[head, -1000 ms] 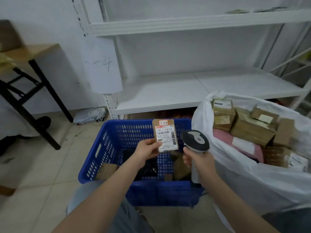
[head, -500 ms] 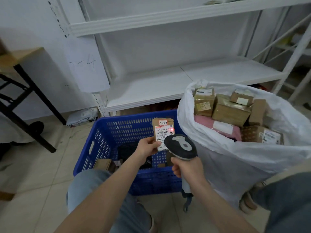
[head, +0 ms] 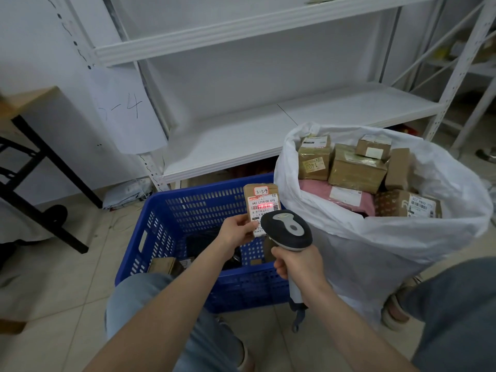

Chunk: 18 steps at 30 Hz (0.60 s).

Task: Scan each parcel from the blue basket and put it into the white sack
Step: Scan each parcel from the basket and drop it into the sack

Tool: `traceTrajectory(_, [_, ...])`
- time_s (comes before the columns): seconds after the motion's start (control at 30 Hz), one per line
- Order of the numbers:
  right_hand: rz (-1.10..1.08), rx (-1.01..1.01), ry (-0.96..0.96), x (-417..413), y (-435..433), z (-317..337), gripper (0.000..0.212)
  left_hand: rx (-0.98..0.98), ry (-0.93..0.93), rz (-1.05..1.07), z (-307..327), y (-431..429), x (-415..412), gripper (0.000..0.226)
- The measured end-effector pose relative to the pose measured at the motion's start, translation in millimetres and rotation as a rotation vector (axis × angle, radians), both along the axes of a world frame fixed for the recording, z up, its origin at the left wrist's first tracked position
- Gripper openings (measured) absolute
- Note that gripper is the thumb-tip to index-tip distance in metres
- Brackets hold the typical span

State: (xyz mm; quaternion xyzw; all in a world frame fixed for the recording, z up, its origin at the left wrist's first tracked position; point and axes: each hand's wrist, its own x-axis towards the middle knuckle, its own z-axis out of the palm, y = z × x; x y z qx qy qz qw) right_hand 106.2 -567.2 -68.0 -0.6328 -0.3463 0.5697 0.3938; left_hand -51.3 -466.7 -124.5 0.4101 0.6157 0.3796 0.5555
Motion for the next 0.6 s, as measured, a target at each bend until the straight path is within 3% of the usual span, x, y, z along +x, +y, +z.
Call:
traceTrajectory(0.43, [-0.047, 0.08, 0.054, 21, 11, 11, 0.012, 0.071, 0.052, -0.123, 25, 8, 29, 0.036])
traceTrajectory(0.53, [-0.127, 0.138, 0.084, 32, 17, 16, 0.006, 0.08, 0.025, -0.149, 36, 12, 42, 0.031])
traceTrajectory(0.6, [-0.237, 0.18, 0.123, 48, 27, 20, 0.012, 0.086, 0.015, -0.169, 49, 18, 56, 0.026])
